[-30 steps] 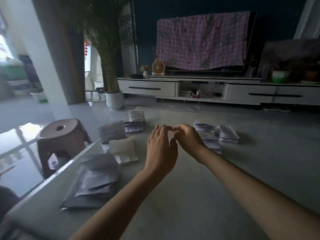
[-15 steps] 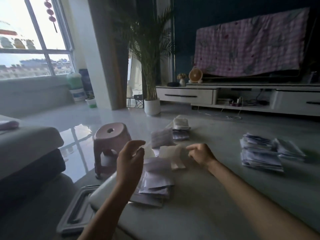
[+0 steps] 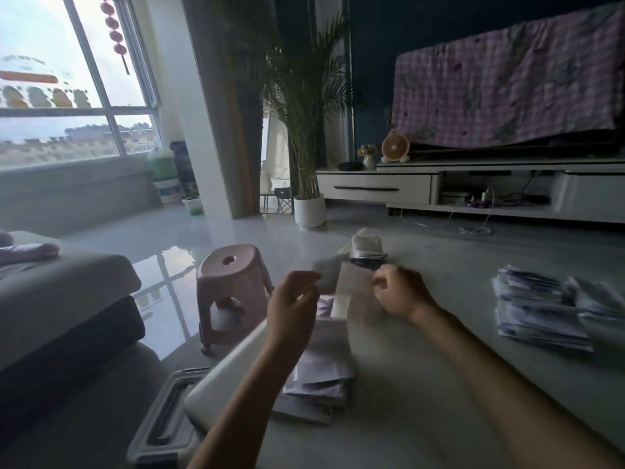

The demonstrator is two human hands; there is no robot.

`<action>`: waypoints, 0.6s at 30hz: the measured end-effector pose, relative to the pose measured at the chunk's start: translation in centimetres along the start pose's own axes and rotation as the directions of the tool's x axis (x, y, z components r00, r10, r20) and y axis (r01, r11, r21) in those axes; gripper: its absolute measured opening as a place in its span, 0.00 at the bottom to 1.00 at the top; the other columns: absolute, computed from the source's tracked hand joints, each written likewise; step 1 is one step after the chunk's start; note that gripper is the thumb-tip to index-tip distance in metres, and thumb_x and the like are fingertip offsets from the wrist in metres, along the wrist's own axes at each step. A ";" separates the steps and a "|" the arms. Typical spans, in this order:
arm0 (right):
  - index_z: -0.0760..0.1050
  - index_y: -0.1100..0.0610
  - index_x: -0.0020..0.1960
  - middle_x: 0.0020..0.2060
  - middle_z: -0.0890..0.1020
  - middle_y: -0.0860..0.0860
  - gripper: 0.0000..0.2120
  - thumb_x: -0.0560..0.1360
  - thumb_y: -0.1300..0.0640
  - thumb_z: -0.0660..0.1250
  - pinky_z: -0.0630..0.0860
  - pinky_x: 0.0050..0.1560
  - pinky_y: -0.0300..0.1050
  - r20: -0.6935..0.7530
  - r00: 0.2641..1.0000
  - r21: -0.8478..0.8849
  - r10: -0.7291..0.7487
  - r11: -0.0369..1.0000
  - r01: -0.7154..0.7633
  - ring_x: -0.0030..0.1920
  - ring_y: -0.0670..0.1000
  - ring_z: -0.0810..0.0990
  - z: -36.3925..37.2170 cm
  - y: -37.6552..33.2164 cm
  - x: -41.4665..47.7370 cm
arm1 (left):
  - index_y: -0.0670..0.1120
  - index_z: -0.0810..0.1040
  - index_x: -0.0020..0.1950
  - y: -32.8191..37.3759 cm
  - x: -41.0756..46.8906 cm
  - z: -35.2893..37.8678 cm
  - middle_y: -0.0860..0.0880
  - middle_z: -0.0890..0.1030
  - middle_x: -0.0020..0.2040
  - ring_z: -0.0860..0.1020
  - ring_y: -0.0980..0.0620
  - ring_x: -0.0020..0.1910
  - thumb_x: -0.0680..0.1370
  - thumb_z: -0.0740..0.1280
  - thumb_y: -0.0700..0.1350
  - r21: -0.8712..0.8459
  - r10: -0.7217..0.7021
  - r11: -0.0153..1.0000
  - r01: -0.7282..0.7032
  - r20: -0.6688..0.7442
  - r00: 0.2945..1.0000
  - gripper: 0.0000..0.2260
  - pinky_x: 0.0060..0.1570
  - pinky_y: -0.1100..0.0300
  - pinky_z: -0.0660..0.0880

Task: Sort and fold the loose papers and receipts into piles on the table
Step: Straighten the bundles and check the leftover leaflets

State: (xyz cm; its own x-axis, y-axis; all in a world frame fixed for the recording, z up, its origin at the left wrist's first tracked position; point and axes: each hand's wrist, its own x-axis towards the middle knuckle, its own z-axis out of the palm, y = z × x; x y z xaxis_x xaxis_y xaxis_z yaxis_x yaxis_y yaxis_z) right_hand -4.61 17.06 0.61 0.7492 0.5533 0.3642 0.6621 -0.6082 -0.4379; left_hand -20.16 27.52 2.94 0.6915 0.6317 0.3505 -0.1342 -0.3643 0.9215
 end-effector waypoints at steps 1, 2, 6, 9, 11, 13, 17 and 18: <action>0.81 0.60 0.52 0.54 0.82 0.57 0.10 0.74 0.62 0.64 0.71 0.57 0.43 -0.118 0.992 0.077 0.035 0.997 -0.026 0.56 0.56 0.78 -1.1 0.2 -0.1 | 0.44 0.77 0.53 -0.1 0.2 -0.3 0.45 0.80 0.53 0.77 0.50 0.53 0.76 0.62 0.32 -0.023 0.002 1.000 -0.002 -0.007 1.000 0.10 0.57 0.57 0.73; 0.82 0.61 0.50 0.50 0.83 0.57 0.08 0.74 0.62 0.66 0.73 0.52 0.42 -0.210 0.975 0.164 0.067 0.986 -0.032 0.51 0.55 0.80 -2.4 0.1 -0.1 | 0.45 0.75 0.53 -0.1 0.4 -0.5 0.47 0.80 0.51 0.77 0.50 0.54 0.77 0.63 0.34 -0.061 0.002 0.998 -0.003 -0.008 1.000 0.09 0.58 0.56 0.72; 0.81 0.63 0.46 0.44 0.82 0.55 0.05 0.72 0.67 0.69 0.79 0.47 0.45 -0.253 0.958 0.520 0.137 0.854 0.015 0.44 0.51 0.81 -5.7 -1.1 -0.4 | 0.43 0.70 0.62 0.5 0.7 0.1 0.48 0.75 0.54 0.74 0.51 0.55 0.77 0.64 0.45 -0.316 -0.128 0.938 0.145 0.075 0.989 0.15 0.57 0.59 0.70; 0.76 0.61 0.53 0.46 0.81 0.54 0.12 0.71 0.68 0.69 0.78 0.43 0.40 -0.274 0.961 0.483 0.032 0.869 0.109 0.43 0.49 0.80 -6.2 -3.6 -1.5 | 0.45 0.74 0.48 1.9 1.2 1.0 0.46 0.77 0.45 0.75 0.51 0.44 0.75 0.60 0.55 -0.461 -0.216 0.819 0.342 0.306 0.927 0.14 0.47 0.60 0.70; 0.69 0.57 0.62 0.47 0.81 0.54 0.21 0.71 0.66 0.69 0.77 0.44 0.39 -0.296 0.944 0.267 -0.144 0.937 0.226 0.46 0.51 0.81 -5.4 -5.6 -2.9 | 0.42 0.75 0.54 2.4 1.4 1.2 0.41 0.80 0.49 0.78 0.47 0.47 0.74 0.58 0.59 -0.538 -0.225 0.705 0.462 0.449 0.865 0.22 0.50 0.56 0.74; 0.66 0.56 0.66 0.50 0.82 0.53 0.23 0.73 0.63 0.68 0.75 0.44 0.37 -0.209 0.923 0.082 -0.324 0.935 0.346 0.48 0.51 0.81 -4.0 -7.8 -4.1 | 0.43 0.78 0.52 2.0 1.6 0.8 0.43 0.81 0.44 0.80 0.49 0.42 0.75 0.58 0.57 -0.568 -0.178 0.683 0.458 0.479 0.860 0.20 0.46 0.56 0.76; 0.76 0.57 0.57 0.49 0.80 0.49 0.11 0.75 0.61 0.65 0.73 0.48 0.31 0.020 0.954 0.412 -0.301 0.872 0.266 0.50 0.46 0.78 -2.8 -9.1 -2.7 | 0.37 0.78 0.45 -0.3 3.5 -1.7 0.41 0.79 0.36 0.79 0.46 0.36 0.79 0.57 0.40 -0.685 -0.336 0.628 0.368 0.188 0.923 0.11 0.36 0.56 0.77; 0.77 0.57 0.54 0.49 0.80 0.49 0.10 0.75 0.64 0.63 0.73 0.48 0.30 -0.028 0.978 0.457 -0.209 0.867 0.198 0.51 0.46 0.77 -2.6 -8.5 -1.5 | 0.36 0.74 0.52 -1.0 4.1 -2.7 0.40 0.78 0.39 0.78 0.44 0.39 0.80 0.55 0.37 -0.708 -0.374 0.613 0.352 0.133 0.918 0.10 0.39 0.52 0.77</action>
State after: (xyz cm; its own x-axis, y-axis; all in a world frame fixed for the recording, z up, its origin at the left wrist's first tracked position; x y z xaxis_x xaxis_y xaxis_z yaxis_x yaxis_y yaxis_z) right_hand -11.27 19.89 5.95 0.5949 0.6516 0.4707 0.7131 -0.1577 -0.6830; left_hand -19.08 32.35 3.89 0.7792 0.6251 -0.0449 -0.3412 0.4832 0.8063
